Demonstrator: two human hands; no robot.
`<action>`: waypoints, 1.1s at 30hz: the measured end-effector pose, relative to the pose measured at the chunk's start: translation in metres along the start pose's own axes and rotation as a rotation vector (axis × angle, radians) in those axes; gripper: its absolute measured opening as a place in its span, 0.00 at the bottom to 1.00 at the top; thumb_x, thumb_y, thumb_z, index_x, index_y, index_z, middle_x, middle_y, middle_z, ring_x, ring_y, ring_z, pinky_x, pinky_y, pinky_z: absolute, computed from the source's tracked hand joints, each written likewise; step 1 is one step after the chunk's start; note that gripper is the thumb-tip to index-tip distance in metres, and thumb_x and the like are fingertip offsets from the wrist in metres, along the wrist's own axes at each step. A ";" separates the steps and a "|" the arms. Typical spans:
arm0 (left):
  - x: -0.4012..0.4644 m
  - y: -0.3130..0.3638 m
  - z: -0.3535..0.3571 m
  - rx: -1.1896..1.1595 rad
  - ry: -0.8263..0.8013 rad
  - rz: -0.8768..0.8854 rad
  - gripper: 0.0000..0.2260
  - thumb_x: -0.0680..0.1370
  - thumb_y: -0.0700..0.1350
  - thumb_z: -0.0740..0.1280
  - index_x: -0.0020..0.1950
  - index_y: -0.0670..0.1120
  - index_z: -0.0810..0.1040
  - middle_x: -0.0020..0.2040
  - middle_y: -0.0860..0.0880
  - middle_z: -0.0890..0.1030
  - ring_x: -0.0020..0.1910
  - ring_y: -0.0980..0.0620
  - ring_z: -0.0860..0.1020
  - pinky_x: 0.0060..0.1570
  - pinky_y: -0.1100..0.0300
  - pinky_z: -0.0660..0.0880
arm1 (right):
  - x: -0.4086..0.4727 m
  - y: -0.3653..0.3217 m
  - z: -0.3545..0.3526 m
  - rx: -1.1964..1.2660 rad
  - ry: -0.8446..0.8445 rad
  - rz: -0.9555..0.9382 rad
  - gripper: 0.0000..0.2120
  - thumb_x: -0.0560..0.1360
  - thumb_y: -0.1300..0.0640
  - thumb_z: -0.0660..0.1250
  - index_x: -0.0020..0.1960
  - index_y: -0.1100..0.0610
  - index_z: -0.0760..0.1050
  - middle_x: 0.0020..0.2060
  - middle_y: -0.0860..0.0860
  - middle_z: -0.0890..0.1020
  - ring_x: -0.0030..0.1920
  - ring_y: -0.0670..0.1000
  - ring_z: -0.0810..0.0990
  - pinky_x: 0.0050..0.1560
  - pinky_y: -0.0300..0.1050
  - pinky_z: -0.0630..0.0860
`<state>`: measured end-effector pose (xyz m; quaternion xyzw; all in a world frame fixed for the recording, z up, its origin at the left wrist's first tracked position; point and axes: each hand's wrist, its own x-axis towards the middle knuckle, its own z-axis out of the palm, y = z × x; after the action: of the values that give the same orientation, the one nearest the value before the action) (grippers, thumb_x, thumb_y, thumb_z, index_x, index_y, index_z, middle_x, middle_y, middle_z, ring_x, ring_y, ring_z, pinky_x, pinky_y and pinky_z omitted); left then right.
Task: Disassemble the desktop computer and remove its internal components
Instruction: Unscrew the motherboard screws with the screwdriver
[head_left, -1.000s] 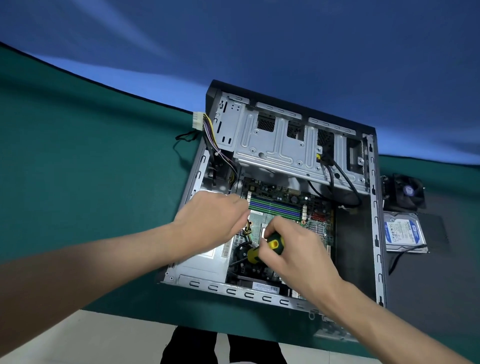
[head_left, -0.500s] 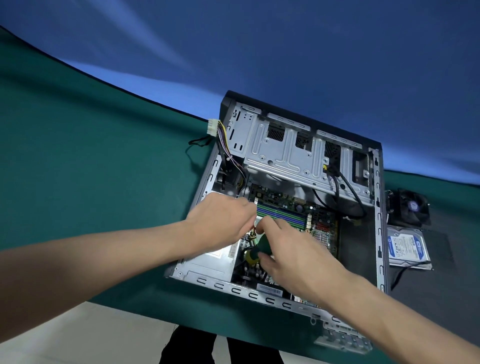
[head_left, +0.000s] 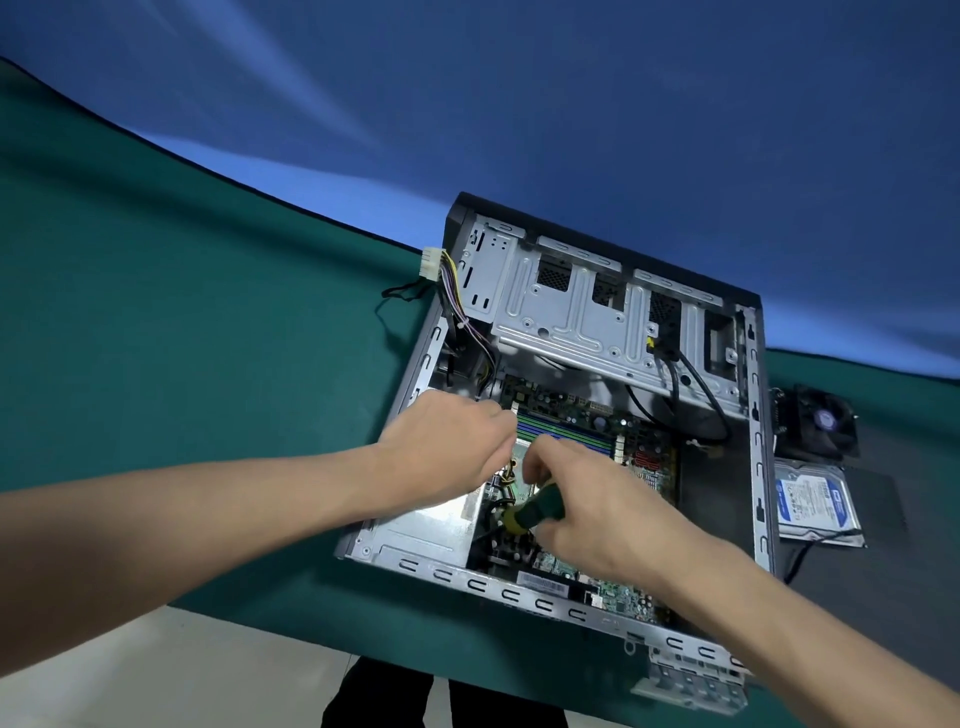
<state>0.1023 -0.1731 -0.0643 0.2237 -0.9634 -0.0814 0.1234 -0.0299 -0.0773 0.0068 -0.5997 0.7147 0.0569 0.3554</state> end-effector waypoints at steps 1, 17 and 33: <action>0.000 0.000 -0.001 0.003 0.002 0.004 0.10 0.76 0.46 0.65 0.35 0.47 0.73 0.30 0.51 0.76 0.25 0.49 0.74 0.25 0.61 0.62 | 0.000 0.002 0.001 -0.022 0.010 0.015 0.12 0.73 0.51 0.65 0.52 0.48 0.64 0.46 0.46 0.72 0.44 0.51 0.74 0.43 0.45 0.70; 0.001 0.001 0.000 0.007 -0.003 0.006 0.10 0.76 0.46 0.64 0.35 0.48 0.71 0.30 0.51 0.76 0.25 0.50 0.73 0.25 0.62 0.61 | -0.007 0.011 0.014 0.043 0.209 -0.034 0.15 0.77 0.45 0.62 0.60 0.48 0.65 0.55 0.44 0.73 0.50 0.51 0.76 0.47 0.45 0.70; 0.003 0.004 -0.005 0.044 0.031 0.007 0.12 0.71 0.45 0.71 0.31 0.47 0.71 0.26 0.52 0.74 0.21 0.51 0.71 0.22 0.65 0.60 | -0.003 0.014 0.013 -0.023 0.247 0.004 0.08 0.80 0.47 0.53 0.52 0.51 0.64 0.47 0.49 0.77 0.43 0.57 0.77 0.43 0.49 0.72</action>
<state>0.0997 -0.1715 -0.0586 0.2243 -0.9637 -0.0563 0.1337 -0.0367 -0.0645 -0.0057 -0.6046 0.7536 -0.0084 0.2576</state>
